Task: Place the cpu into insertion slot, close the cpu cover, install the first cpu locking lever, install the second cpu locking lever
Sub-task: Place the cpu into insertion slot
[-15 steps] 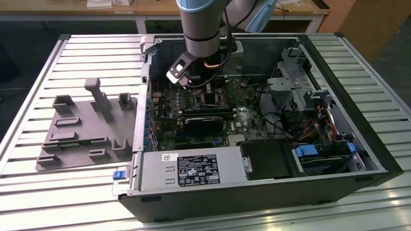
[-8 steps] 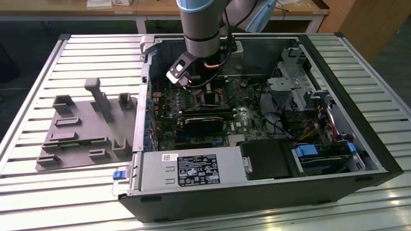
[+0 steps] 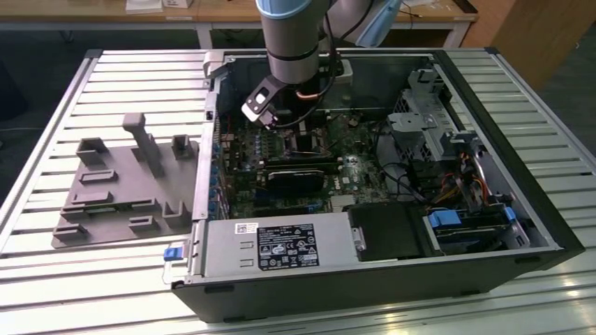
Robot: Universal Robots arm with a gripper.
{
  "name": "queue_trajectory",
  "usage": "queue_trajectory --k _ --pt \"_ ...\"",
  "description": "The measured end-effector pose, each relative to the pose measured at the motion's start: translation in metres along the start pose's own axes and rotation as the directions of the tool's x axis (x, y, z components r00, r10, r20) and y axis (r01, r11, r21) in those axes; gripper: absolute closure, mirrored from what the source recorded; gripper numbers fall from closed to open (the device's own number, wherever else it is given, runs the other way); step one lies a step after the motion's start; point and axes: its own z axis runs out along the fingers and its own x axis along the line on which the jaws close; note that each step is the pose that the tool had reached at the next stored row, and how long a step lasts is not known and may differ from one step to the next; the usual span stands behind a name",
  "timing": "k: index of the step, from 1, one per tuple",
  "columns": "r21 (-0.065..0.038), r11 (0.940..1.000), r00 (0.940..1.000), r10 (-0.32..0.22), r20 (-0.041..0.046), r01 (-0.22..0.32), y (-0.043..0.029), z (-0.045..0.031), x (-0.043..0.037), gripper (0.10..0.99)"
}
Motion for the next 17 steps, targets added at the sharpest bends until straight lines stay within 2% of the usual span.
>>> queue_trajectory --k 1,2,9,17 --pt "0.0 1.0 1.0 0.0 0.0001 0.0 0.0 0.0 0.0 0.537" --pt "0.001 1.0 1.0 0.0 0.0006 0.0 -0.0001 -0.0001 -0.0001 0.475" --pt "0.001 1.0 1.0 0.0 0.0016 0.0 -0.0001 -0.0012 -0.0003 0.475" --pt "0.001 1.0 1.0 0.0 0.0011 0.0 0.0018 -0.0144 0.0002 0.475"
